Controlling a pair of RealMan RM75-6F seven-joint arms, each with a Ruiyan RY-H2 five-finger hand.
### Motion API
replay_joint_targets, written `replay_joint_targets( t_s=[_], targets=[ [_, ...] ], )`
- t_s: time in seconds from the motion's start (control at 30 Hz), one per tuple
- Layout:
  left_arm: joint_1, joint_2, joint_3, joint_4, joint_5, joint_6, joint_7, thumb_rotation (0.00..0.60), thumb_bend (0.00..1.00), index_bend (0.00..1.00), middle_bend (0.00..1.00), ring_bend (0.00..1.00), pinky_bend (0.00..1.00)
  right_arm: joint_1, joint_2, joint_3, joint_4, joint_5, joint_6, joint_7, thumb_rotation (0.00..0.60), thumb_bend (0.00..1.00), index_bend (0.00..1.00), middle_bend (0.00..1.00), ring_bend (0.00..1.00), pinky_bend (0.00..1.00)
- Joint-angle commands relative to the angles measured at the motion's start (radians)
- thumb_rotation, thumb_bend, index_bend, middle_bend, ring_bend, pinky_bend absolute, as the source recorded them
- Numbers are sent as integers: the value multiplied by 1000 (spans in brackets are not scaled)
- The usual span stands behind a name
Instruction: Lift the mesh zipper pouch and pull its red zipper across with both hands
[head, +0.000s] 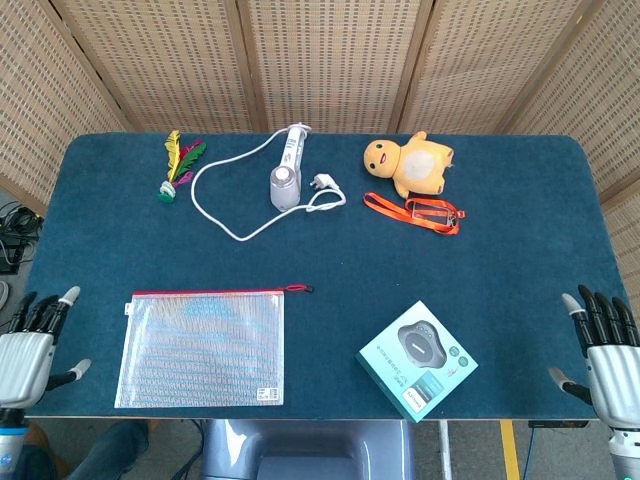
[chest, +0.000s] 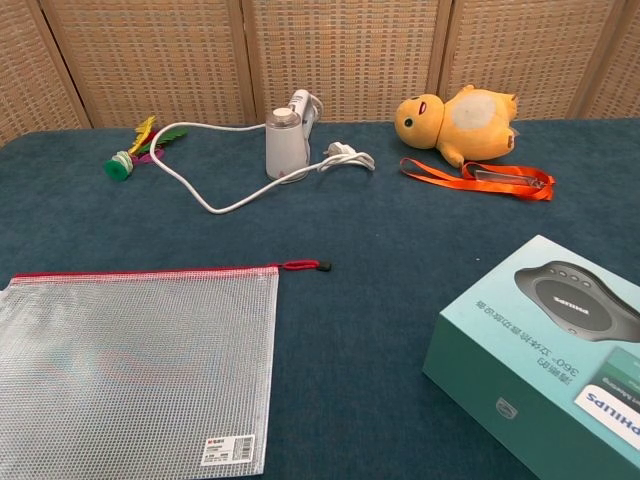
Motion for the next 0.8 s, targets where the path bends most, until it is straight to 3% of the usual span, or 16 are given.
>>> replay_joint_targets(
  t_s=[0.03,0.1,0.17,0.33,0.47,0.6,0.8],
  targets=[
    [-120,-32,-71,-42,-68,-152,27,600,0,11,843,774,748,1,2,4,-2,9,-4,-2,600,0,0,0,0,0],
    [-206,-47,-121,-75,-148,-267,87,600,0,79,937,879,905,4,0,10,0,22,-10,-5,600,0,0,0,0,0],
    [-266,-61,-153,-96,-222,-344,142,600,0,136,975,919,972,7,-1,14,3,33,-17,-7,600,0,0,0,0,0],
    [-490,-130,-239,-109,-508,-592,279,600,0,180,988,934,1000,18,-13,25,24,75,-48,-15,600,0,0,0,0,0],
    [-640,-214,-265,-63,-716,-636,396,600,0,208,989,935,1000,23,-21,32,40,94,-58,-16,600,0,0,0,0,0],
    [-794,-319,-272,20,-933,-618,509,600,0,245,989,936,1000,26,-26,40,49,113,-62,-22,600,0,0,0,0,0],
    [-940,-460,-269,190,-1081,-639,538,600,60,331,989,936,1000,22,-29,44,55,125,-56,-30,600,0,0,0,0,0]
  ],
)
